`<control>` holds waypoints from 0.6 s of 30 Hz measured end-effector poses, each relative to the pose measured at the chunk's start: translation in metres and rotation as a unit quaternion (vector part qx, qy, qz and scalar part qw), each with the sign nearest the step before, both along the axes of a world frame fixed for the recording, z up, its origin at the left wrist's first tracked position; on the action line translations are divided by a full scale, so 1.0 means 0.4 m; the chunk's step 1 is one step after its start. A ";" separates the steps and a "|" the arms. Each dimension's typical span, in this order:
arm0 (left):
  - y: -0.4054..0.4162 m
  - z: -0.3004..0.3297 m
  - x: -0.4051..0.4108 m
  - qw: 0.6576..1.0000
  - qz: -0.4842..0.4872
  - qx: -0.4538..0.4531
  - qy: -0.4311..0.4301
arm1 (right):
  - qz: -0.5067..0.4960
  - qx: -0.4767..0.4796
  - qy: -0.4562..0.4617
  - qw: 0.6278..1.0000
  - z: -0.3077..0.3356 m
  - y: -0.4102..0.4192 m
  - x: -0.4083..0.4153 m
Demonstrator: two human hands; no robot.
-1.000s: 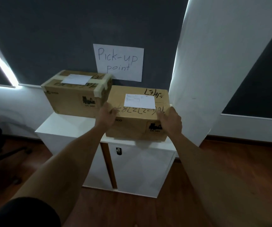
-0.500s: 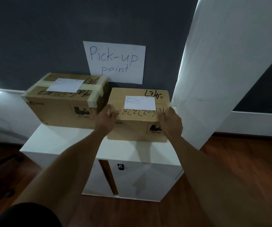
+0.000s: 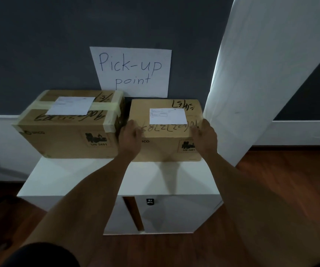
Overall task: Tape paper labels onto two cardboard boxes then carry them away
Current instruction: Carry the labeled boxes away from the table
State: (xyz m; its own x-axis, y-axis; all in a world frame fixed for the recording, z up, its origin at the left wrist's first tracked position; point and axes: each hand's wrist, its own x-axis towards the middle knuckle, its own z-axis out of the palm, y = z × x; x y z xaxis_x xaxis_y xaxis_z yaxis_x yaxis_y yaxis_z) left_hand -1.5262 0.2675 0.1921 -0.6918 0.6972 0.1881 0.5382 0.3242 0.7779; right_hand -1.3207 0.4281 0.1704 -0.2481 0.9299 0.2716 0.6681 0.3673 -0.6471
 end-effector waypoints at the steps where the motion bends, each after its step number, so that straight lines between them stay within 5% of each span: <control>1: 0.003 -0.003 -0.005 1.000 -0.002 -0.002 -0.004 | -0.004 0.000 -0.001 1.000 0.002 -0.003 -0.002; 9: 0.009 -0.006 -0.017 1.000 -0.007 -0.028 -0.005 | -0.013 -0.025 -0.014 1.000 0.009 -0.009 -0.004; 18: -0.004 -0.001 -0.007 0.995 0.011 -0.042 0.089 | -0.048 0.020 -0.059 0.997 0.060 -0.042 0.012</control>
State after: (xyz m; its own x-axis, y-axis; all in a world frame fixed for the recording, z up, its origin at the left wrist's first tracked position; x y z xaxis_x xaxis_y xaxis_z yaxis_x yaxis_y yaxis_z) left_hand -1.5292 0.2657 0.1918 -0.6681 0.7006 0.2508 0.6573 0.3977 0.6401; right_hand -1.3159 0.4113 0.1945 -0.1908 0.9401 0.2826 0.7724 0.3214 -0.5477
